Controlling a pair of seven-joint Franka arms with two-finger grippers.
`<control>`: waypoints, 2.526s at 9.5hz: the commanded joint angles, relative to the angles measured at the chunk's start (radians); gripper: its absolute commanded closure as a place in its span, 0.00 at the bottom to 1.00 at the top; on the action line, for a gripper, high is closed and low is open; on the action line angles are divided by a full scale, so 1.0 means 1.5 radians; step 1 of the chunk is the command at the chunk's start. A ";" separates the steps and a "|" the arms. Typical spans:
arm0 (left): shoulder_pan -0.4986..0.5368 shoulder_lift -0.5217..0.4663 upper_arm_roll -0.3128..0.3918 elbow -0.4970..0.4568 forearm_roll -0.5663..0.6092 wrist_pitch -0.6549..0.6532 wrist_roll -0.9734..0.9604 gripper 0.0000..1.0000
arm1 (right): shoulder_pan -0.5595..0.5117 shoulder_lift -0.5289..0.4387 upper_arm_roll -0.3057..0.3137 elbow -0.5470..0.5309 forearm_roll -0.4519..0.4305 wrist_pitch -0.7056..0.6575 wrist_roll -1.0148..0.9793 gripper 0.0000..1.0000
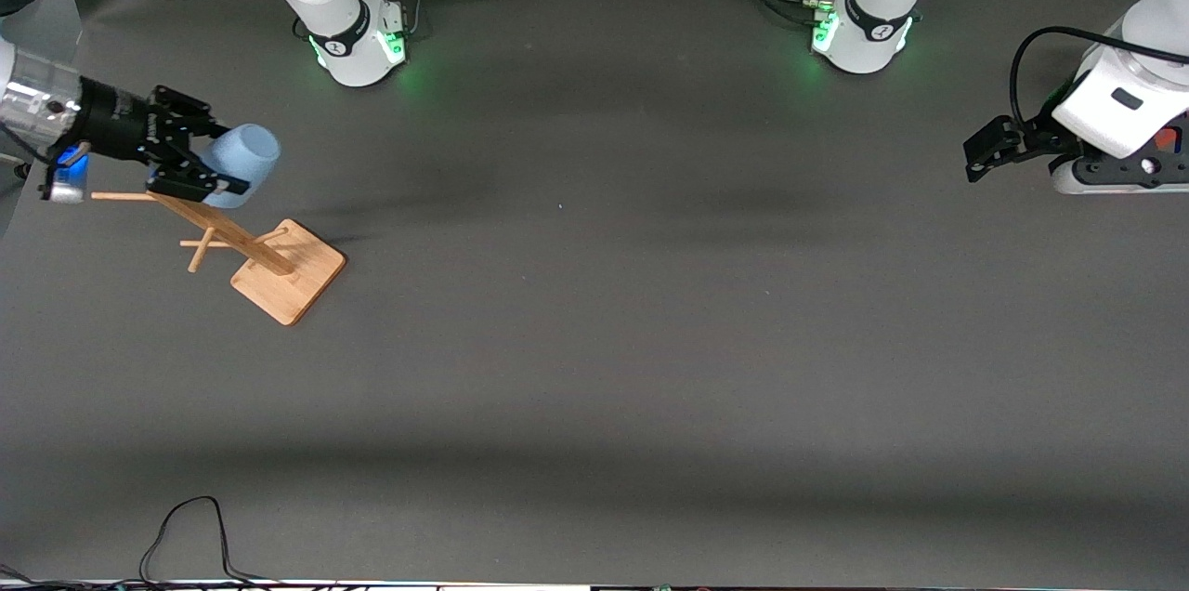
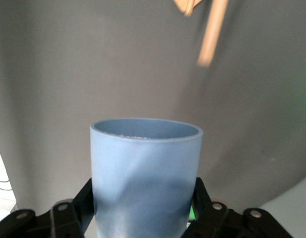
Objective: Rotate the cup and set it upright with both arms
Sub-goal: 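Lift the blue cup off the wooden peg with the right gripper, then carry the blue cup to the table middle with the right gripper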
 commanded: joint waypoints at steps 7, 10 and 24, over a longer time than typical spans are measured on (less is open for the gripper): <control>-0.005 -0.002 0.005 0.001 -0.014 -0.007 0.013 0.00 | 0.386 0.190 0.022 0.165 -0.155 0.238 0.382 0.48; -0.006 -0.007 0.004 0.000 -0.014 -0.009 0.013 0.00 | 0.470 0.333 0.021 0.305 -0.210 0.240 0.500 0.48; -0.011 0.000 0.003 -0.001 -0.018 -0.004 0.016 0.00 | 0.635 0.636 0.013 0.349 -0.330 0.375 0.851 0.00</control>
